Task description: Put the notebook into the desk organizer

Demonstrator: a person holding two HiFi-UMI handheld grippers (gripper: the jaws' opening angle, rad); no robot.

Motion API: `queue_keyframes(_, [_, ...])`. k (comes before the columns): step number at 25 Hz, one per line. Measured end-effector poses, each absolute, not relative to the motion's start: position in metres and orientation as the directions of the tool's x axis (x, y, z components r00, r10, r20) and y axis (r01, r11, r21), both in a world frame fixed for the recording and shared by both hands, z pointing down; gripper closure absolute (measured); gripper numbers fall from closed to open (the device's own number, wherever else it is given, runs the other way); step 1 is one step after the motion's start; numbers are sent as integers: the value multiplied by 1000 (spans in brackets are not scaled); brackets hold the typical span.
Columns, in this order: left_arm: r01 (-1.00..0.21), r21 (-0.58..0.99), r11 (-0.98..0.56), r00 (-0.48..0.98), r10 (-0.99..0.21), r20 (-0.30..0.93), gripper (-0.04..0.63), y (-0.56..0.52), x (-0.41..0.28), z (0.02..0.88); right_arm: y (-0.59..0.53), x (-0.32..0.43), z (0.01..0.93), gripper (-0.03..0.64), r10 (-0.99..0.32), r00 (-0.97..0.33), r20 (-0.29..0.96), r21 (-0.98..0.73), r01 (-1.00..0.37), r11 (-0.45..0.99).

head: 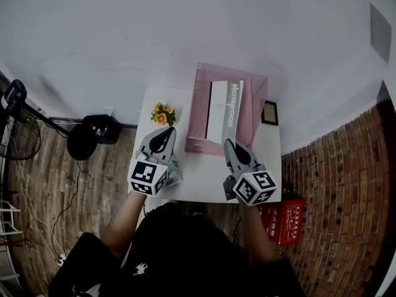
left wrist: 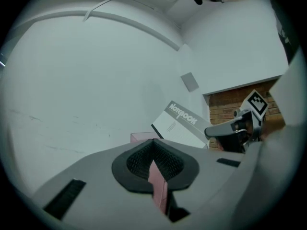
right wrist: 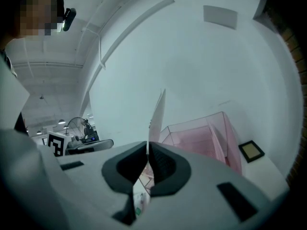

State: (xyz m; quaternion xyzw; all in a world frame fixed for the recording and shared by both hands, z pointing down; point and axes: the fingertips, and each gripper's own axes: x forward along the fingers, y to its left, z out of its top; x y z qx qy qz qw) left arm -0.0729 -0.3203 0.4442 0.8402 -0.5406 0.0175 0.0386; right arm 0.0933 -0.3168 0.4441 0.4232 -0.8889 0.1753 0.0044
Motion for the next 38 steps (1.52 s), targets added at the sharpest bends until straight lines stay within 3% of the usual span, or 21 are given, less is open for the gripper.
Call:
queue_keyframes(17, [-887,0,-463,460,-882,100,592,-406,-65,447,-389,60,443,607,-767,-611,194,-350,-774,528])
queue_keyframes(38, [-860,-1,-511,508,-855,102,591,-440,-62,447,-437,65,468,603,-678,-662,319,-570,-705,421])
